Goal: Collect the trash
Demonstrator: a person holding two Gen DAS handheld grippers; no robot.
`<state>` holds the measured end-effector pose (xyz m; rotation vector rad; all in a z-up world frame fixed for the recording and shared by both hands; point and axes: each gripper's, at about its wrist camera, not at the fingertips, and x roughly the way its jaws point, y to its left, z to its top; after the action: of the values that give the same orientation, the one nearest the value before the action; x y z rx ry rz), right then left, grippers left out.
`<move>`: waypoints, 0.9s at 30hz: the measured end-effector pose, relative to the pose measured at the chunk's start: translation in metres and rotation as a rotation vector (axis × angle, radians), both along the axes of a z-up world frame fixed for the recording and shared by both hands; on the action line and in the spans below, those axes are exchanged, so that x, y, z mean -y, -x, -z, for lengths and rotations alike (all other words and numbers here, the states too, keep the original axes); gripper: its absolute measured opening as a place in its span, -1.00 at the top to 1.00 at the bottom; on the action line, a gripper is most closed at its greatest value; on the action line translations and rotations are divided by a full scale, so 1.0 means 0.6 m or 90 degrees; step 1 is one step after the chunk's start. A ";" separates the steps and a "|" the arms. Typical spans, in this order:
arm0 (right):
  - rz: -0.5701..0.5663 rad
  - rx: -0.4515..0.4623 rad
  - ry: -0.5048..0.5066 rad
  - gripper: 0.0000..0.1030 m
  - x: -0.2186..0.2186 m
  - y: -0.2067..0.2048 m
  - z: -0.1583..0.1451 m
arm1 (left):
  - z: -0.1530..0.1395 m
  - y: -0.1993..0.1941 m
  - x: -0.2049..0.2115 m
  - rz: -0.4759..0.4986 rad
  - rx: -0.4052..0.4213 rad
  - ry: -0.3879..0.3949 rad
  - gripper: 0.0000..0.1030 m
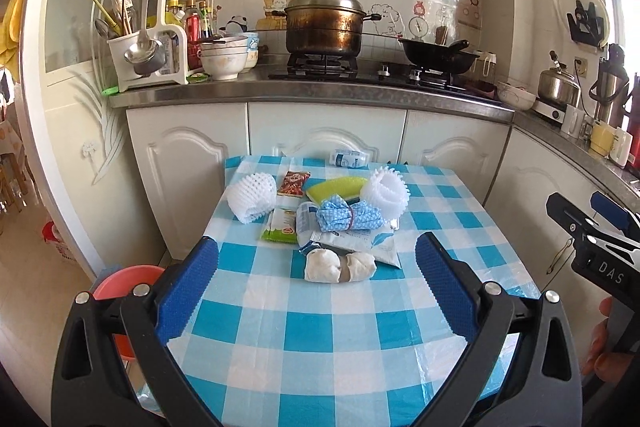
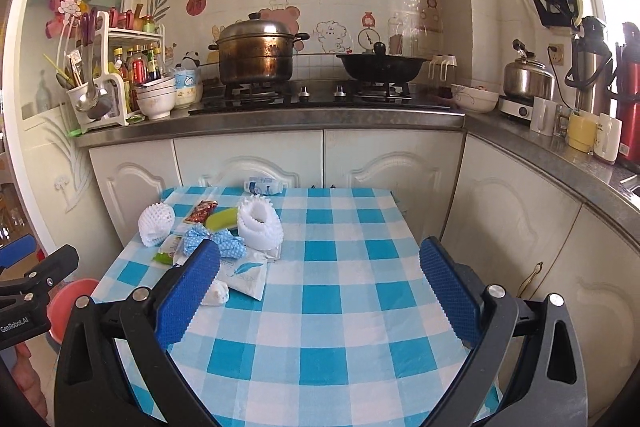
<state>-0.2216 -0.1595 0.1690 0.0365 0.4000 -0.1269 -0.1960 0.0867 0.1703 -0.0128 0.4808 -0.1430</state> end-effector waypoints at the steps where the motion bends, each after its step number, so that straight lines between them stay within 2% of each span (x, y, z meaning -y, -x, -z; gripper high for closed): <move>1: 0.000 0.003 -0.002 -0.92 0.001 0.003 -0.002 | -0.002 0.001 0.000 0.001 0.002 0.000 -0.93; 18: 0.000 0.012 -0.003 -0.92 0.003 0.011 -0.006 | -0.011 0.013 0.001 -0.003 0.018 -0.012 -0.93; 27: -0.006 0.002 -0.011 -0.92 0.012 -0.008 0.001 | -0.005 0.005 -0.001 0.000 0.012 -0.005 -0.93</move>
<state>-0.2168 -0.1670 0.1687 0.0513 0.3976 -0.1137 -0.1988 0.0873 0.1731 -0.0037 0.4629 -0.1407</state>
